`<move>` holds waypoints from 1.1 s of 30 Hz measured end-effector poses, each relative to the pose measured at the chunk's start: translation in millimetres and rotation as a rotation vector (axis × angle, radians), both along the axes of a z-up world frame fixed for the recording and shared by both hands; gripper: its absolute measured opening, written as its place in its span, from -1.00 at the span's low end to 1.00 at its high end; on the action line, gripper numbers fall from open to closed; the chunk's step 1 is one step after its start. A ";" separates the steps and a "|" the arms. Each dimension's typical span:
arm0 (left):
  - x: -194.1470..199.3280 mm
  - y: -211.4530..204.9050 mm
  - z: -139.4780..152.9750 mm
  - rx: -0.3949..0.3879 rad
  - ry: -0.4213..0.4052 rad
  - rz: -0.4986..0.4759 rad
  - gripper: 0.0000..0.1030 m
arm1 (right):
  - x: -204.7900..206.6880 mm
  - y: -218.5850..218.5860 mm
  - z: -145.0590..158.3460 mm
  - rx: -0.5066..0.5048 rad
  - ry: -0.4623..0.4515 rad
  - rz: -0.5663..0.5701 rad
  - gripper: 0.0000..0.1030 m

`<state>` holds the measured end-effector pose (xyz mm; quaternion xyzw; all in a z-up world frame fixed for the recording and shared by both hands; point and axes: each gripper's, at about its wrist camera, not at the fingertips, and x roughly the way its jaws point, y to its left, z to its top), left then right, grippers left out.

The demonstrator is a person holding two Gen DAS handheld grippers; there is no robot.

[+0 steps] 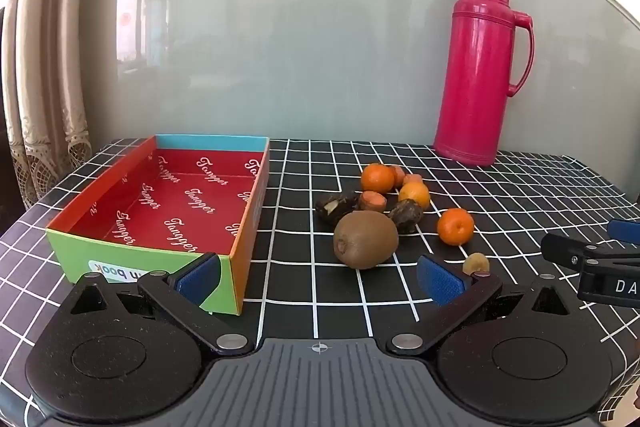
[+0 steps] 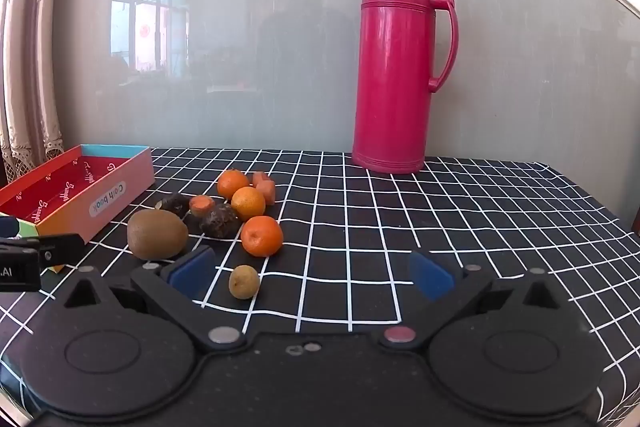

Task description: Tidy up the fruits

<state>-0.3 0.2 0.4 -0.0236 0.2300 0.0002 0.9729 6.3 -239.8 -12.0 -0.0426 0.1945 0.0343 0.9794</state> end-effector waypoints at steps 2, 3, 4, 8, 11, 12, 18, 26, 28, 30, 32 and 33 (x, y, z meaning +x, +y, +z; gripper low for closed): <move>-0.6 0.0 0.4 -0.001 -0.001 -0.002 1.00 | 0.1 -0.2 0.1 0.001 0.001 0.000 1.00; -0.8 0.1 0.5 -0.001 0.000 -0.004 1.00 | 0.2 -0.2 0.1 0.002 0.002 0.000 1.00; -1.2 0.2 0.6 0.000 0.001 -0.005 1.00 | 0.2 -0.2 0.2 0.001 0.002 0.000 1.00; 1.9 -2.4 -1.8 0.004 -0.002 -0.001 1.00 | 0.4 -0.4 0.5 0.000 0.002 0.001 1.00; 1.5 -1.4 -2.1 0.000 -0.002 -0.001 1.00 | 2.1 -1.7 0.4 0.001 -0.001 0.000 1.00; 0.9 -0.9 -1.0 0.008 0.003 -0.003 1.00 | 2.3 -1.7 0.5 0.001 -0.001 0.000 1.00; -0.1 -0.7 -1.1 0.009 0.002 -0.004 1.00 | 0.6 -0.8 0.6 0.001 0.000 0.000 1.00; 0.3 -0.9 -0.8 0.010 0.003 -0.003 1.00 | 0.7 -0.6 0.3 0.001 0.001 0.000 1.00; 0.3 -0.4 -0.6 0.008 0.003 -0.004 1.00 | 0.9 -0.6 0.2 0.001 0.001 0.000 1.00; 0.5 -0.4 -0.4 0.008 0.003 -0.003 1.00 | 0.8 -0.6 0.2 0.001 0.001 0.000 1.00; 0.5 -0.5 -0.3 0.009 0.004 -0.003 1.00 | 0.7 -0.7 0.2 0.001 0.001 0.000 1.00; 0.4 -0.4 -0.3 0.009 0.004 -0.003 1.00 | 0.7 -0.6 0.2 0.001 0.001 0.000 1.00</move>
